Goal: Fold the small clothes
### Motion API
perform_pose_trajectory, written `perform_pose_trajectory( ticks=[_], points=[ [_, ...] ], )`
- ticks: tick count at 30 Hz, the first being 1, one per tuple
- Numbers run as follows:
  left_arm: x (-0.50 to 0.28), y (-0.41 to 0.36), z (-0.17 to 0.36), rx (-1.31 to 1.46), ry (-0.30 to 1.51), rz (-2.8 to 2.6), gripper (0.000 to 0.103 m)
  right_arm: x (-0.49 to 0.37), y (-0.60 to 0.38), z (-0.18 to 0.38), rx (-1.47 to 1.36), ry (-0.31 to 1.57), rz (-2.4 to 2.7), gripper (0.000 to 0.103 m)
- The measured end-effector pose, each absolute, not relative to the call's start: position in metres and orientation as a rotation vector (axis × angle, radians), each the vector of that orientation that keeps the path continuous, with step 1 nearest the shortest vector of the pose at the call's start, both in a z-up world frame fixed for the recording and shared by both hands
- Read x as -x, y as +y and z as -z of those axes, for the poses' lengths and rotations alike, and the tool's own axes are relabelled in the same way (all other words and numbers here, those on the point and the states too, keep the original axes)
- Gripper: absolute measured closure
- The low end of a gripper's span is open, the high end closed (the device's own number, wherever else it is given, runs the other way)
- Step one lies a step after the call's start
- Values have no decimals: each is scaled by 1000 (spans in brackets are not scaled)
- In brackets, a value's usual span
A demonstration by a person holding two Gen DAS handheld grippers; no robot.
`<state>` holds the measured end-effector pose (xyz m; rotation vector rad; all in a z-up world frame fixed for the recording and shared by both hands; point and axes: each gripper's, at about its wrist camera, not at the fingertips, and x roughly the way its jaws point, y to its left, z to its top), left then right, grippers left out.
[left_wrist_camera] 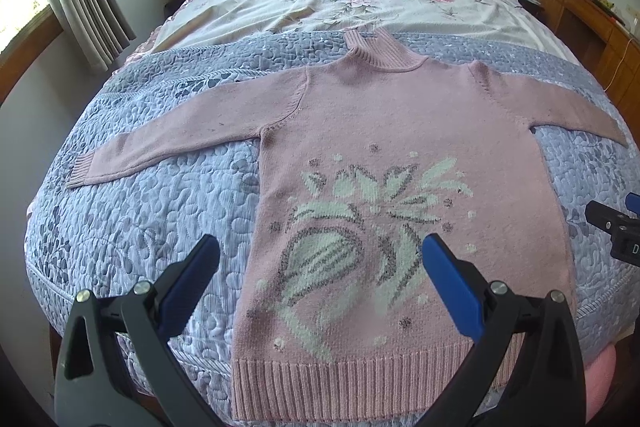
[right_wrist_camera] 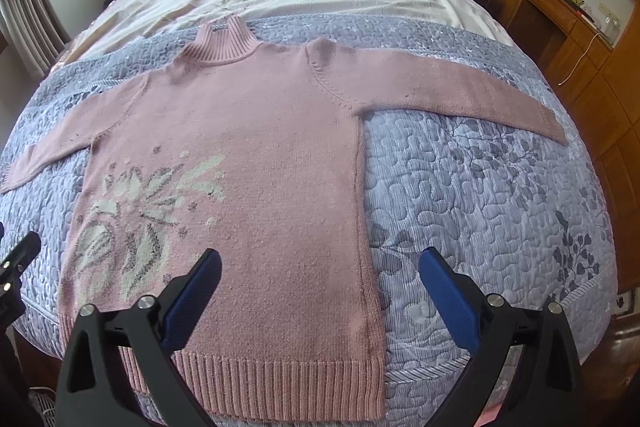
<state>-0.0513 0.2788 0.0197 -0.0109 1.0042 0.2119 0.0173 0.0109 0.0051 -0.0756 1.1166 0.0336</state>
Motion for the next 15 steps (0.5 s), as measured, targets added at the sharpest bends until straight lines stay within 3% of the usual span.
perform_pose_trajectory(
  ticks=[15],
  points=[
    [52, 282, -19, 6, 1003, -220, 3, -18, 14, -5, 70, 1115, -43, 4]
  ],
)
